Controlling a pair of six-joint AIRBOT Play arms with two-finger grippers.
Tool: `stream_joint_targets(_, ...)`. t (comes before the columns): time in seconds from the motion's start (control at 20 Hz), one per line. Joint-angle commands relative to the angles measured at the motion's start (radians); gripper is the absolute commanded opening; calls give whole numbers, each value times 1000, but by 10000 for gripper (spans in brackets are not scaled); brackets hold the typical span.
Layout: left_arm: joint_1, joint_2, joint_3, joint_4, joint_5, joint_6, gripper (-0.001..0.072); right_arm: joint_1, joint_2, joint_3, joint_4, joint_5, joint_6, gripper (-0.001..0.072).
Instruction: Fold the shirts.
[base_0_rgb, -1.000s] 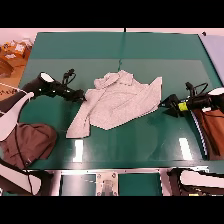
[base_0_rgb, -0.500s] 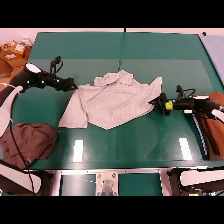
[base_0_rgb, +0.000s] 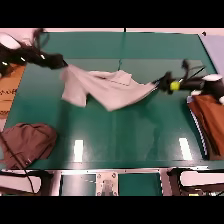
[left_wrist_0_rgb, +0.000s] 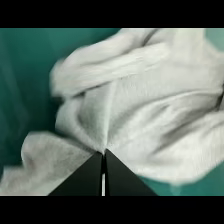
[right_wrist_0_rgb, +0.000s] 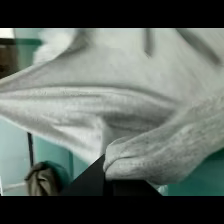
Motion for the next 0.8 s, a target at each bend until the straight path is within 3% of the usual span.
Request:
stream_joint_targets(0.0, 0, 191, 93, 38, -35, -56, 16, -72, 125, 224, 10, 169, 88, 10)
stream_joint_targets(0.25, 0, 494, 125, 41, -24, -82, 17, -106, 304, 473, 12, 240, 166, 10)
stream_joint_targets(0.45, 0, 651, 124, 107, 40, -81, 17, -106, 448, 492, 2, 289, 210, 11)
stream_joint_targets(0.55, 0, 667, 125, 170, 31, -82, 17, -104, 497, 482, -39, 362, 253, 11)
stream_joint_targets(0.75, 0, 622, 48, 178, 40, -81, 18, -104, 547, 351, -184, 369, 277, 11)
